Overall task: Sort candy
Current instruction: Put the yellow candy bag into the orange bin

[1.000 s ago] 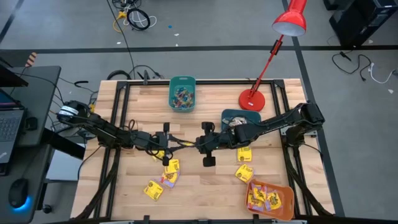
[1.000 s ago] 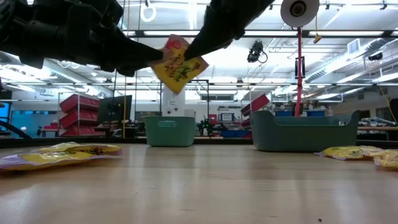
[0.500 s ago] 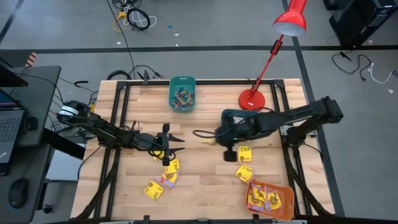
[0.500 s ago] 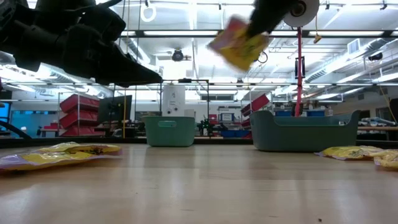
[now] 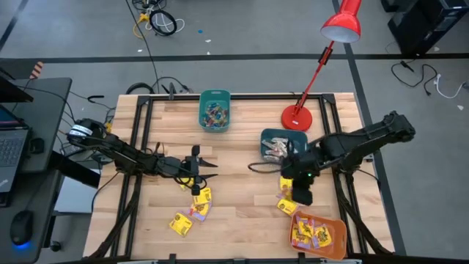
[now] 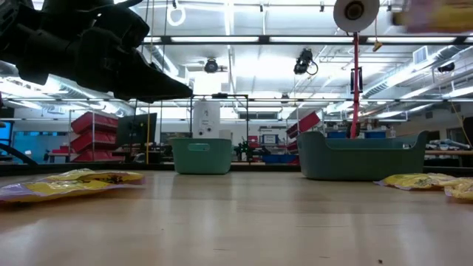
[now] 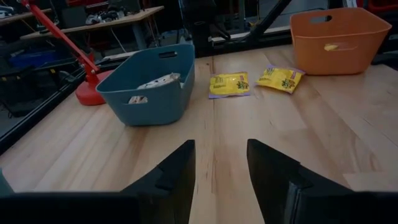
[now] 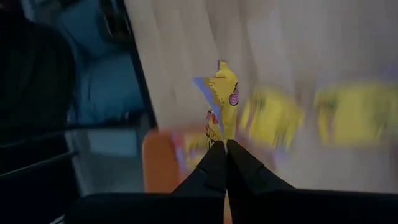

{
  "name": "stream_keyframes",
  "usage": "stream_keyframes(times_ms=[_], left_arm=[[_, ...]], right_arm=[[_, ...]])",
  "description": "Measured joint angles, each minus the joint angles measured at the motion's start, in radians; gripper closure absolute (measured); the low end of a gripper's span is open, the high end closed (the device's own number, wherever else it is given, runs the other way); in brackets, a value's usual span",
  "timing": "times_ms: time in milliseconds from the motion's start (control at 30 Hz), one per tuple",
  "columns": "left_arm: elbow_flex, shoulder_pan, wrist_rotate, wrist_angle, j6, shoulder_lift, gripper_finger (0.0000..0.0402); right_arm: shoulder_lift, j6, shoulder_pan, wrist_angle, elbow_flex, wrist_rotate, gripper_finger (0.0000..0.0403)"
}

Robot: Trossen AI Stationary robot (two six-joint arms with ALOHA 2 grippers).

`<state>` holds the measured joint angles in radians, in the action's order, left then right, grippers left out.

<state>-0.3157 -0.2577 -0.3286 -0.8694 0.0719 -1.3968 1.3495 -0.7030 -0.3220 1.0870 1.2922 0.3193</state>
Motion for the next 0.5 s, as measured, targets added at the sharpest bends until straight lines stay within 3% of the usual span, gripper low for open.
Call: stream_keyframes(times_ms=[267, 500], left_arm=[[0.0, 0.0, 0.0, -0.001, -0.001, 0.0, 0.0254], [0.0, 0.0, 0.0, -0.006, -0.023, 0.0, 0.0254]], right_arm=[[0.017, -0.298, -0.174, 0.196, -0.007, 0.079, 0.0403], [0.06, -0.415, -0.362, 0.201, -0.008, -0.011, 0.0403]])
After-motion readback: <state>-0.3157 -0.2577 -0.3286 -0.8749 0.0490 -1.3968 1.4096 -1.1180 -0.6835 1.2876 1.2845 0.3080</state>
